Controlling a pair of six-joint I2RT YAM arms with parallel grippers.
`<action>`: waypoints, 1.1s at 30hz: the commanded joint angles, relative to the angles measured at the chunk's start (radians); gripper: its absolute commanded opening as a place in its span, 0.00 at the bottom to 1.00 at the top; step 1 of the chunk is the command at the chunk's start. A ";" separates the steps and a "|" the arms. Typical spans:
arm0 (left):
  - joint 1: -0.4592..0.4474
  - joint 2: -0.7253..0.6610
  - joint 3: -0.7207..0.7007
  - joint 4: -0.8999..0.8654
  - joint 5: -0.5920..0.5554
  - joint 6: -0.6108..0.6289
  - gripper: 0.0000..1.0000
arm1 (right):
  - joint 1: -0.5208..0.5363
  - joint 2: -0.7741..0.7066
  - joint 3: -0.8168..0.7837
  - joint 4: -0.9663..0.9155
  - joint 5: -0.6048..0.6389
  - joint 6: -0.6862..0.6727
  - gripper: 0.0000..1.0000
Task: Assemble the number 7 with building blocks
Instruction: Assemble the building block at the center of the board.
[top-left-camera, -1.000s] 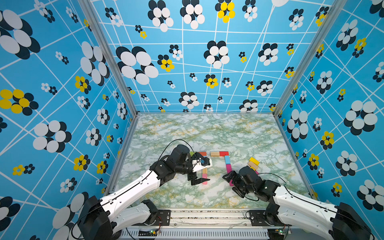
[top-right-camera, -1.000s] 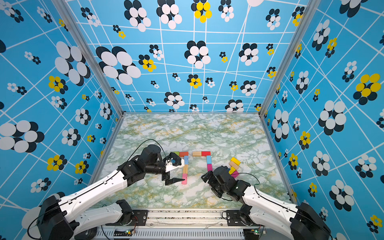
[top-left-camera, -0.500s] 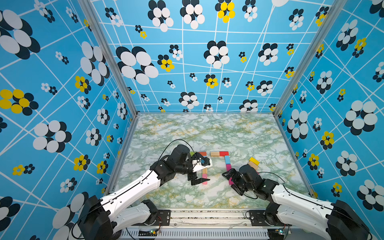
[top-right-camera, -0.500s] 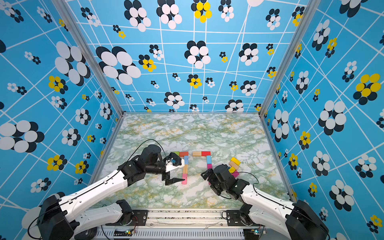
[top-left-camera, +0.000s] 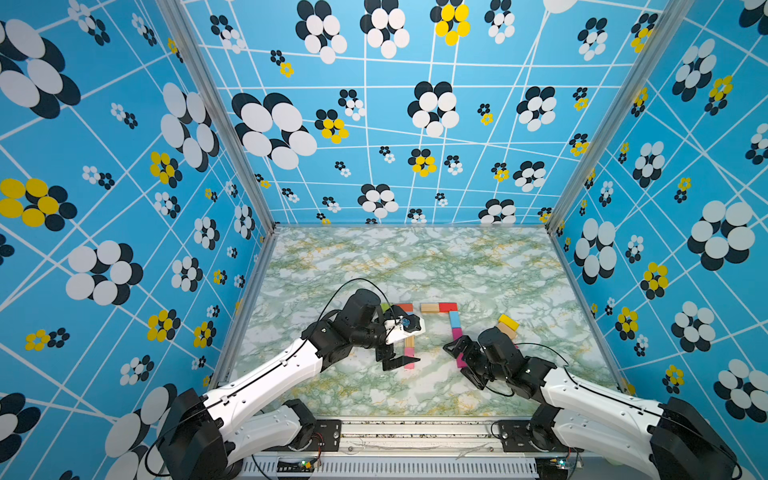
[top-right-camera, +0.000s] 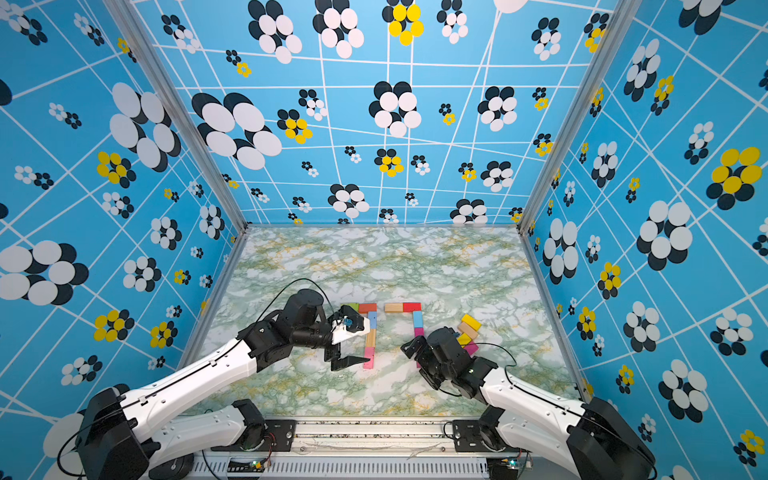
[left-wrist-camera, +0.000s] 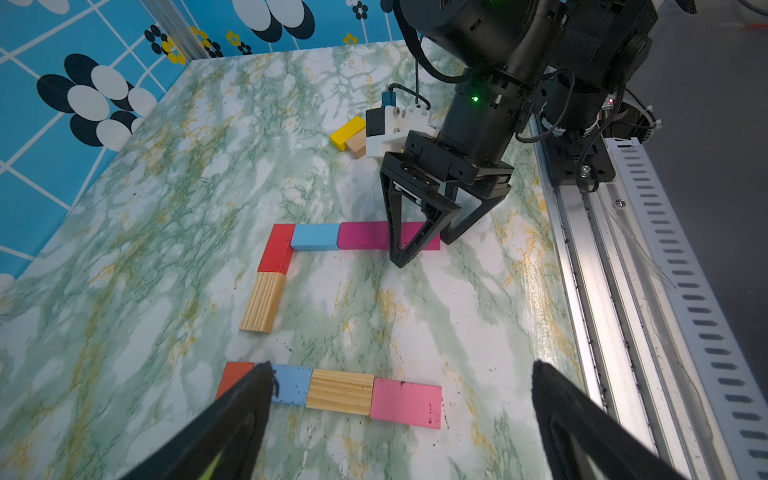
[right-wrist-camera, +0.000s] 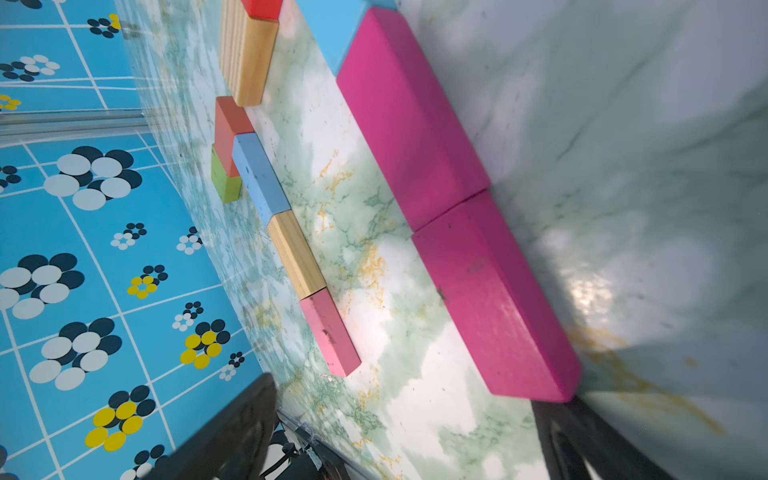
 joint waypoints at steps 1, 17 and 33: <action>0.007 0.002 -0.012 0.003 0.004 0.004 0.99 | -0.008 0.027 -0.040 -0.053 0.001 -0.020 0.98; 0.009 -0.007 -0.012 0.003 0.001 0.001 0.99 | -0.006 -0.139 0.099 -0.422 0.001 -0.089 0.98; 0.025 -0.031 -0.016 0.020 -0.001 -0.020 0.99 | -0.253 0.275 0.481 -0.591 -0.241 -0.657 0.98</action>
